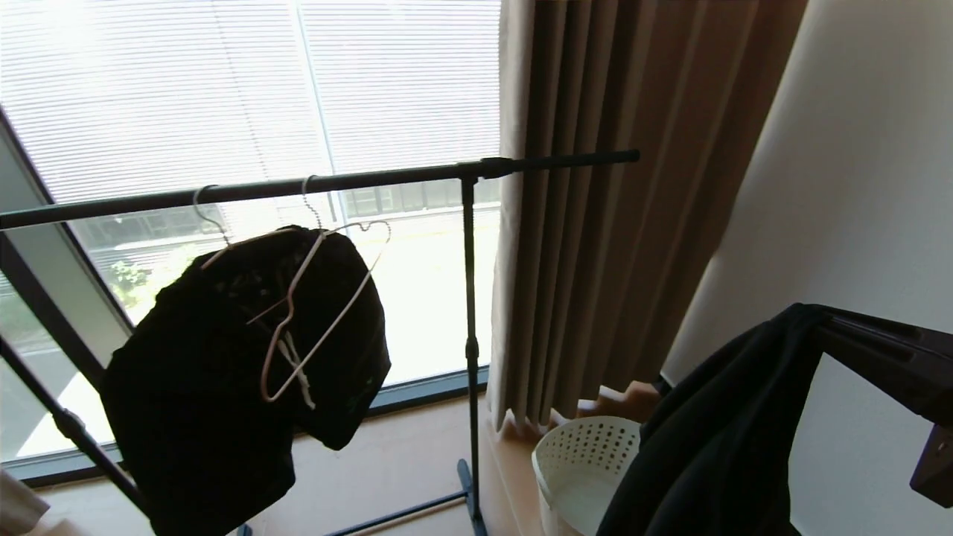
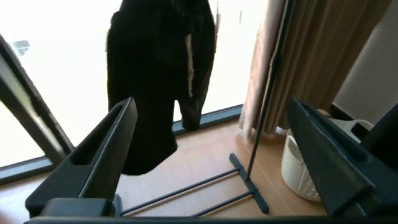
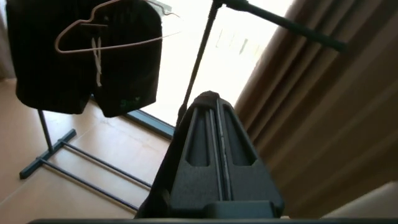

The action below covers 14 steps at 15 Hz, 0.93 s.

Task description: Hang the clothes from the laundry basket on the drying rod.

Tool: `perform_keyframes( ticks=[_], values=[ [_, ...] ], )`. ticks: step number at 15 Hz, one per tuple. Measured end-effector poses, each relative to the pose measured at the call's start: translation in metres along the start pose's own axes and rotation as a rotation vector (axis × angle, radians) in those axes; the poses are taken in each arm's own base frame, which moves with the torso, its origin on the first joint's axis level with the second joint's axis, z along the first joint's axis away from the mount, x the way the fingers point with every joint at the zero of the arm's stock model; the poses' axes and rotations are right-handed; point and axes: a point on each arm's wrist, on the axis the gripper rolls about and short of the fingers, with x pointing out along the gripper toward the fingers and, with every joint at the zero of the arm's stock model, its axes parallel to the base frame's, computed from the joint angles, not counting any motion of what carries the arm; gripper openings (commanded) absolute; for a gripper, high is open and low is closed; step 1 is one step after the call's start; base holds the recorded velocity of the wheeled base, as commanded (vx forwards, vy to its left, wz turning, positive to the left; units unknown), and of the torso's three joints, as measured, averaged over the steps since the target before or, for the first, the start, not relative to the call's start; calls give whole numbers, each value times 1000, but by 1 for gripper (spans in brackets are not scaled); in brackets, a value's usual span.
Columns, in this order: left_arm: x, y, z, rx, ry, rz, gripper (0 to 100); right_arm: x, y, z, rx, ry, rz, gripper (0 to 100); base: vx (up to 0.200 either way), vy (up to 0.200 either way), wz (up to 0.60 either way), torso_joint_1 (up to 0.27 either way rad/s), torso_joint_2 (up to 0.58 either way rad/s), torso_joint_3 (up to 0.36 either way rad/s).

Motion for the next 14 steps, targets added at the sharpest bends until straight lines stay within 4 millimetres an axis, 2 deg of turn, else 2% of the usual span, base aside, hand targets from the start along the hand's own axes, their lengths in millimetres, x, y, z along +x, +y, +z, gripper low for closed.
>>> perform_keyframes(
  ticks=[3,10,14],
  values=[
    [0,0,0,0,0,0,100,0,0,-1,0,4,1,0,0,0,600,5,2,2],
    [0,0,0,-4,0,0,100,1,0,-1,0,5,1,0,0,0,0,0,0,0],
    [0,0,0,0,0,-1,100,1,0,-1,0,5,2,0,0,200,0,2,1,4]
  ],
)
